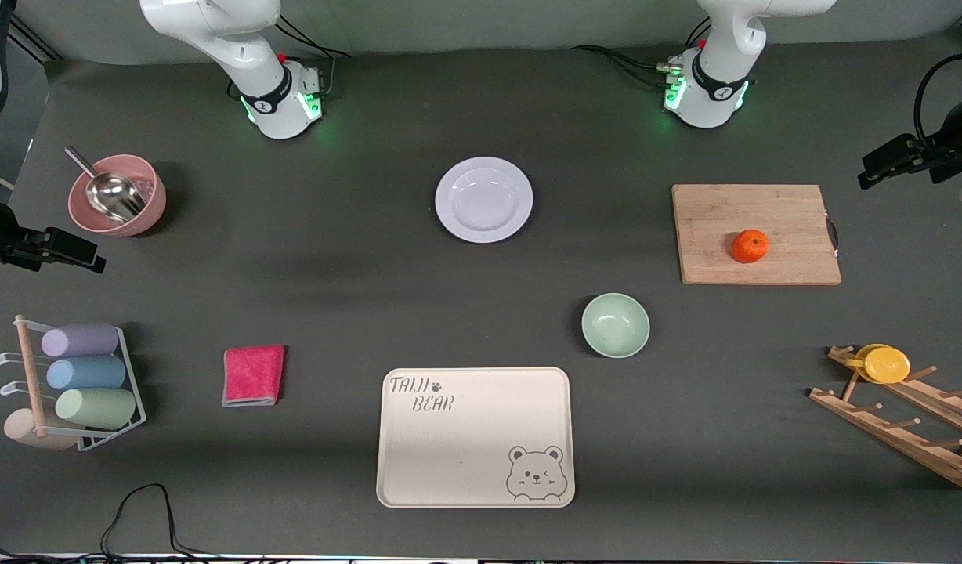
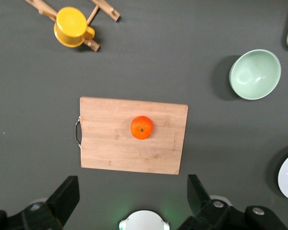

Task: Place orange and plate with both arms
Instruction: 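Reach the left gripper down to the orange on the cutting board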

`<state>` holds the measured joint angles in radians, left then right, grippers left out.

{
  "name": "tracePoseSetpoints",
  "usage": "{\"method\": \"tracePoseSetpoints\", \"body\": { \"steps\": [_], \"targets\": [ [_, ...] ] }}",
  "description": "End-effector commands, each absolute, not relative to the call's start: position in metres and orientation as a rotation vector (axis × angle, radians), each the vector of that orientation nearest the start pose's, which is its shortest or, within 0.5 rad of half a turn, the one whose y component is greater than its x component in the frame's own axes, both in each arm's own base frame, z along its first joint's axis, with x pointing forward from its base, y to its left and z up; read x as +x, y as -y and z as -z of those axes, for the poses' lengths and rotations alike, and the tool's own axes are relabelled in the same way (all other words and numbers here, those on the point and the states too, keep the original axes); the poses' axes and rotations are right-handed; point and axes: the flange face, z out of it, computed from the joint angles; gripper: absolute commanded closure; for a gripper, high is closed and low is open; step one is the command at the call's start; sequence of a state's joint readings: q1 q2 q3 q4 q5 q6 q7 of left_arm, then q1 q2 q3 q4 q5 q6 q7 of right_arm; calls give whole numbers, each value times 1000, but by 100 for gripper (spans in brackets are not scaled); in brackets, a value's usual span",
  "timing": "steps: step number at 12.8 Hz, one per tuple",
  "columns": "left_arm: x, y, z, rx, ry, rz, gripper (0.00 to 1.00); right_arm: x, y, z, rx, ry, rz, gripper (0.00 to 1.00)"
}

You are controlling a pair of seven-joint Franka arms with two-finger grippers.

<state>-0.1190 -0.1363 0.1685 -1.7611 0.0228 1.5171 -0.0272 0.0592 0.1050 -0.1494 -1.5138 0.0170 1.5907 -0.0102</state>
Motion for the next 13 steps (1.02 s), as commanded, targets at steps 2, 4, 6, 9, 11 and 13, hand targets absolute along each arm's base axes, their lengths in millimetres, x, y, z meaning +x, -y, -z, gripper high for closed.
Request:
{"method": "tracePoseSetpoints", "body": {
  "steps": [2,4,6,9,11,13],
  "targets": [
    [501,-36,-507,-3149,70,-158,0,571,43,-601,-3139,-159,-59,0],
    [488,-45,-451,-3157,65,-173,0,562,40,-598,-3133,-152,-74,0],
    [472,-44,-398,-3161,60,-168,0,550,38,-596,-3122,-152,-76,0],
    [441,-40,-322,-3162,68,-51,0,527,7,-593,-3086,-196,-83,0],
    [430,-38,-287,-3154,67,1,0,512,-30,-592,-3078,-236,-62,0],
    [425,-37,-267,-3149,72,-52,0,500,-69,-590,-3072,-257,-48,0]
  ]
}}
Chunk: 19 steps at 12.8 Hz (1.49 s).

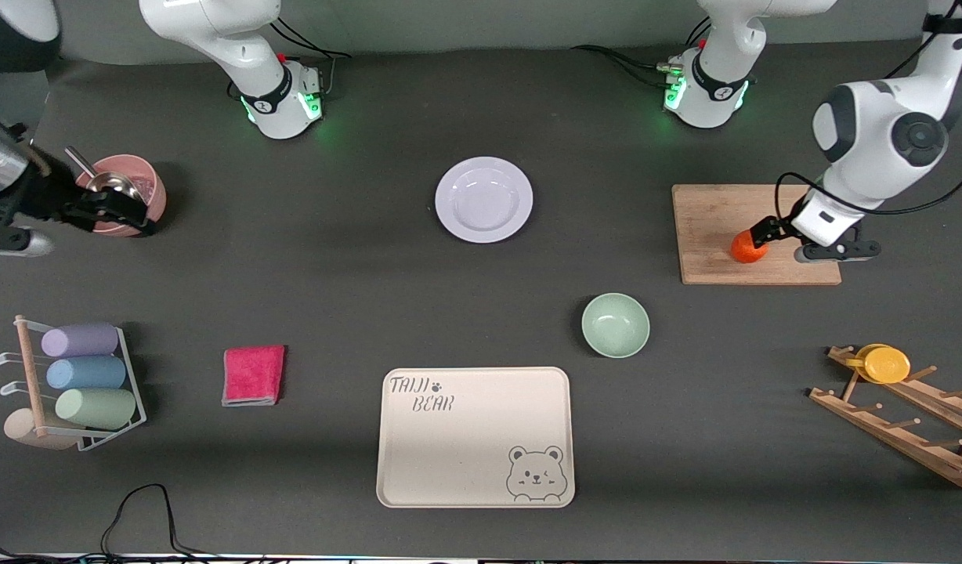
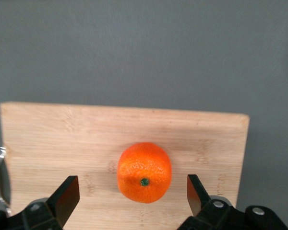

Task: Place orange and plate with both arms
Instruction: 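Grasp the orange with the left gripper while the right gripper moves toward the plate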

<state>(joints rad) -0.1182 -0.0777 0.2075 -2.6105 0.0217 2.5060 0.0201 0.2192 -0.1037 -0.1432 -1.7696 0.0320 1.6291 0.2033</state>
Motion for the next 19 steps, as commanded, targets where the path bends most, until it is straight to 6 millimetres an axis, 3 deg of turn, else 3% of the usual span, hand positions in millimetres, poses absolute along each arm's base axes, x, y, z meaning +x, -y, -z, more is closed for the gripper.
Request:
{"method": "tracePoseSetpoints", "body": {
  "steps": [1,3,5,8,9,11,12,14,16,18,19],
  "targets": [
    [421,-37,-258,-3147,70,-73,0,493,-93,-590,-3068,-302,-47,0],
    [415,-37,-237,-3138,65,-75,0,480,-141,-589,-3065,-338,-48,0],
    [411,-37,-218,-3130,66,-69,0,460,-174,-584,-3053,-345,-25,0],
    [409,-38,-210,-3126,66,-71,2,431,-183,-564,-2960,-339,-34,0],
    [409,-37,-210,-3126,66,-71,17,422,-183,-557,-2889,-362,-68,0],
    [409,-37,-211,-3127,64,-74,59,410,-185,-535,-2778,-400,-102,0],
    [410,-36,-215,-3128,64,-67,72,406,-184,-523,-2725,-399,-127,0],
    [412,-34,-233,-3138,76,-56,78,401,-180,-492,-2634,-304,-167,0],
    [415,-25,-273,-3197,153,-13,78,394,-174,-456,-2526,-234,-179,0],
    [425,21,-320,-3263,225,3,77,387,-163,-416,-2392,-155,-183,0],
    [432,57,-347,-3254,282,7,77,385,-157,-394,-2334,-114,-180,0]
  ]
}}
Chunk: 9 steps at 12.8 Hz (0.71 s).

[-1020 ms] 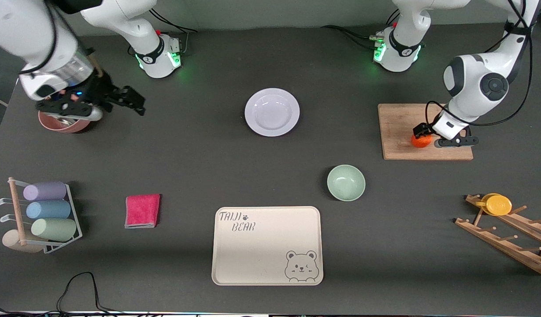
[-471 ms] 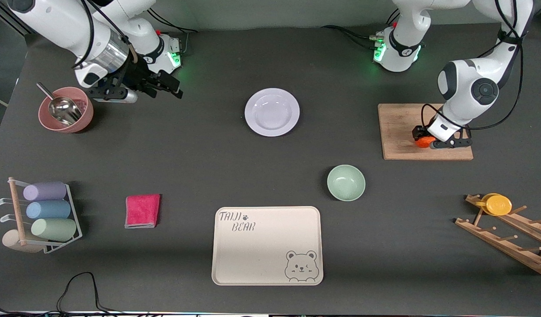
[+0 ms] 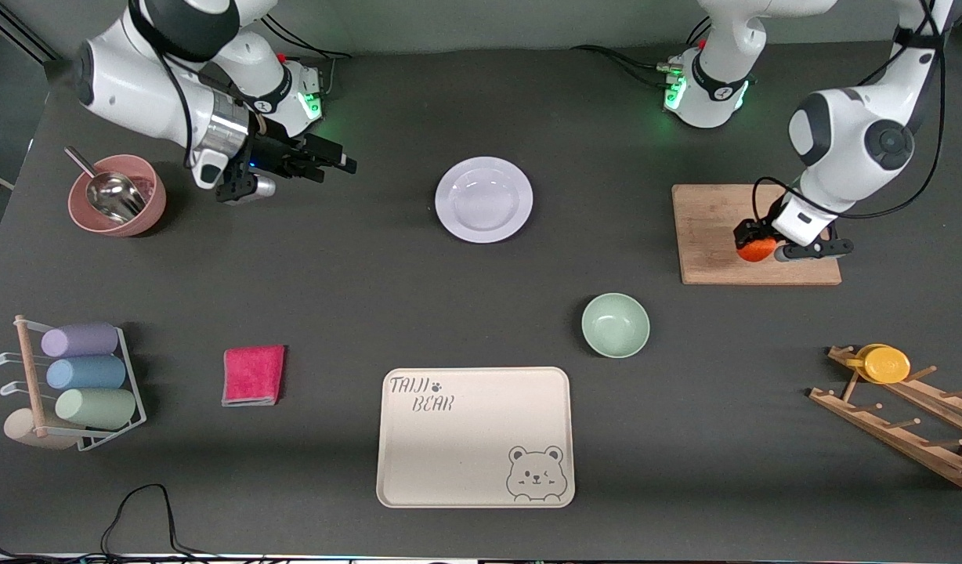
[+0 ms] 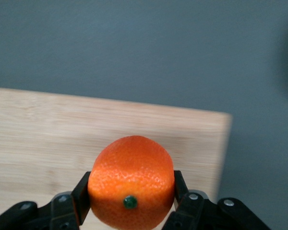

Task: Place orange and plate with both arms
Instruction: 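Carry the orange with the left gripper over the white plate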

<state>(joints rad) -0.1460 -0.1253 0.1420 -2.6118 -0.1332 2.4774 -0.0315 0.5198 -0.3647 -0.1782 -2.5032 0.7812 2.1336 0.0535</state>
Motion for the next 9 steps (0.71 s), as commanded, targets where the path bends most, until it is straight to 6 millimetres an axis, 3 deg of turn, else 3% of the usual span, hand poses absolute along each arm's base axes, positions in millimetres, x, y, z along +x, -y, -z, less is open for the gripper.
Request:
{"method": "tracePoseSetpoints", "body": {
  "steps": [1,2,4,7,9],
  "targets": [
    [440,94,-372,-3239,342,-30,77,385,-150,-373,-2284,-86,-172,0],
    [444,124,-389,-3217,397,-72,77,383,-147,-353,-2243,-69,-166,0],
    [439,191,-406,-3196,482,-65,77,372,-147,-311,-2152,-59,-138,0],
    [430,304,-402,-3179,600,-114,77,358,-152,-246,-2038,22,-63,0],
    [423,358,-405,-3189,591,-138,77,348,-156,-209,-1972,51,-35,0]
  ]
}}
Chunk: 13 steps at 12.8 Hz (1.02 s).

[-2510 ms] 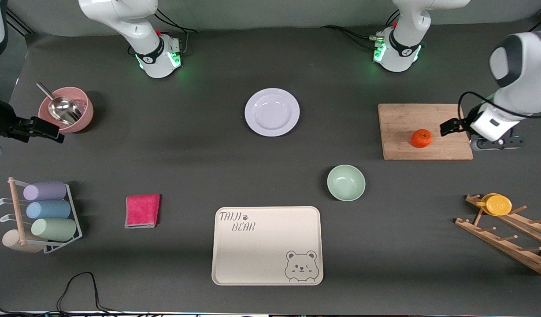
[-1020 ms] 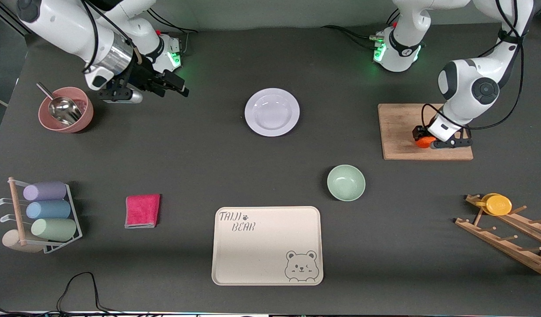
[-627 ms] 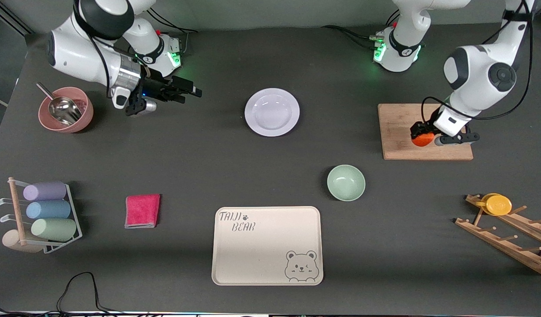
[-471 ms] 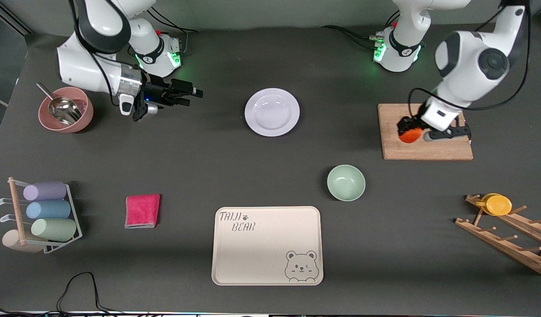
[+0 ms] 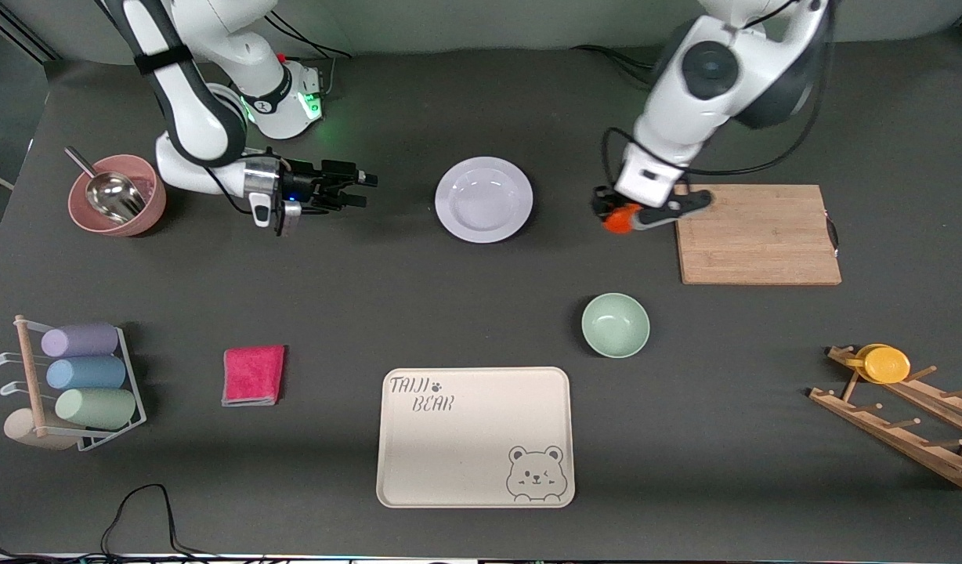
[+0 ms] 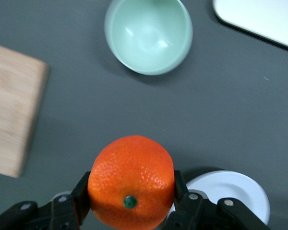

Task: Place orange and plate with both arms
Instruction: 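Carry the orange with the left gripper over the white plate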

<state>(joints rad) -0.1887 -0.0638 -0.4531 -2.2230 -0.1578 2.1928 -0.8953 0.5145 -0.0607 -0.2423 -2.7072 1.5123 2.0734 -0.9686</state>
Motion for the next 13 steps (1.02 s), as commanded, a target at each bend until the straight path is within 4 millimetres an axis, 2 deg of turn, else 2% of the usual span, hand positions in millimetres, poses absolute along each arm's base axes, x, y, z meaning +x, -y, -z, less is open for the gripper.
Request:
{"method": "tracePoseSetpoints", "body": {
  "steps": [1,3,5,6,7,9,11,12,13],
  "targets": [
    [415,375,-407,-3197,537,-139,77,344,-156,-194,-1960,49,-26,0],
    [377,424,-393,-3196,430,-161,76,338,-154,-175,-1950,20,-39,0],
    [357,471,-367,-3166,389,-134,76,338,-146,-165,-1955,-12,-49,1],
    [355,493,-356,-3173,385,-129,76,337,-145,-162,-1960,-9,-49,11],
    [355,507,-342,-3177,379,-143,75,335,-143,-155,-1968,1,-44,22],
    [329,535,-308,-3193,309,-186,72,332,-133,-141,-1983,6,-31,44],
    [311,545,-271,-3155,279,-162,71,331,-132,-135,-1987,5,-17,50],
    [308,549,-259,-3159,297,-123,69,329,-130,-130,-1992,15,-13,52],
    [296,555,-244,-3159,292,-116,68,329,-130,-128,-1994,20,-12,52]
  ]
}}
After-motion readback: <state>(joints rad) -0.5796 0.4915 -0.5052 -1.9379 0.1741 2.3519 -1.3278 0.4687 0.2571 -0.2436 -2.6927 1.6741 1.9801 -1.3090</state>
